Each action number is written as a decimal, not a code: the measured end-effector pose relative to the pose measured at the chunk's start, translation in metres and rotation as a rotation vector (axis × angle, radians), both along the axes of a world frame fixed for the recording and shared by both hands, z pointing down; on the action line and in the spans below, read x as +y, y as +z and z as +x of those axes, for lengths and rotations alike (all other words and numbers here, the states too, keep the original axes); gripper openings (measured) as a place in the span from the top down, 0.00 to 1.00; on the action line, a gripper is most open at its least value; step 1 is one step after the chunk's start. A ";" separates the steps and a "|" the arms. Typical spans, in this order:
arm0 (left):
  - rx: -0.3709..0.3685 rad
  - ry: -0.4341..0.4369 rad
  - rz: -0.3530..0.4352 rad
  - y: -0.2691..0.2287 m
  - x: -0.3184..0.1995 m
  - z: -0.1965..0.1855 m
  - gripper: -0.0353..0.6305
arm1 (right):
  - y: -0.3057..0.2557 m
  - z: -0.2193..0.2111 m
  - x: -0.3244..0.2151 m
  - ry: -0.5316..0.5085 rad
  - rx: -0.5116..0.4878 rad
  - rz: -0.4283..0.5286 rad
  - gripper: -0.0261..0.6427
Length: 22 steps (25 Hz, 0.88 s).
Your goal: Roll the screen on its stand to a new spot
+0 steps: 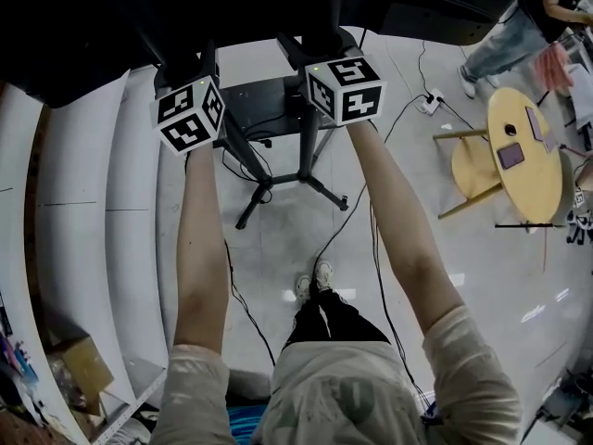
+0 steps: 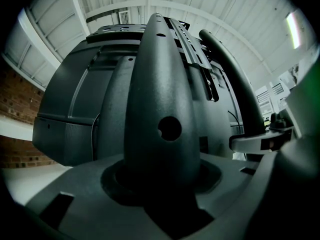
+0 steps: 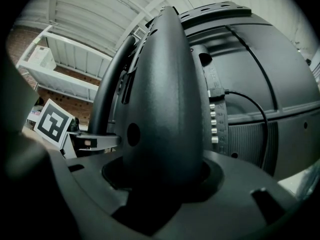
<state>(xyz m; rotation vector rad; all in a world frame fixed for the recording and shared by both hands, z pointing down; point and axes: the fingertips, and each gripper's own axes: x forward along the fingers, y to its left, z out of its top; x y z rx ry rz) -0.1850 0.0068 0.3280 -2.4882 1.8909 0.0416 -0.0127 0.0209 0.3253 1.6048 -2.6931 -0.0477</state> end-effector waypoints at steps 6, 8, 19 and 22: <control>-0.001 0.021 -0.012 -0.002 0.032 -0.013 0.62 | -0.002 -0.015 0.037 0.023 0.009 -0.010 0.64; 0.000 0.023 -0.013 0.002 0.042 -0.018 0.62 | 0.003 -0.019 0.047 0.028 0.013 -0.018 0.64; 0.003 0.014 0.011 -0.002 0.091 -0.037 0.62 | 0.000 -0.038 0.094 0.022 0.003 -0.006 0.64; 0.005 0.004 0.005 0.000 0.112 -0.044 0.62 | 0.001 -0.044 0.114 0.008 0.001 -0.004 0.64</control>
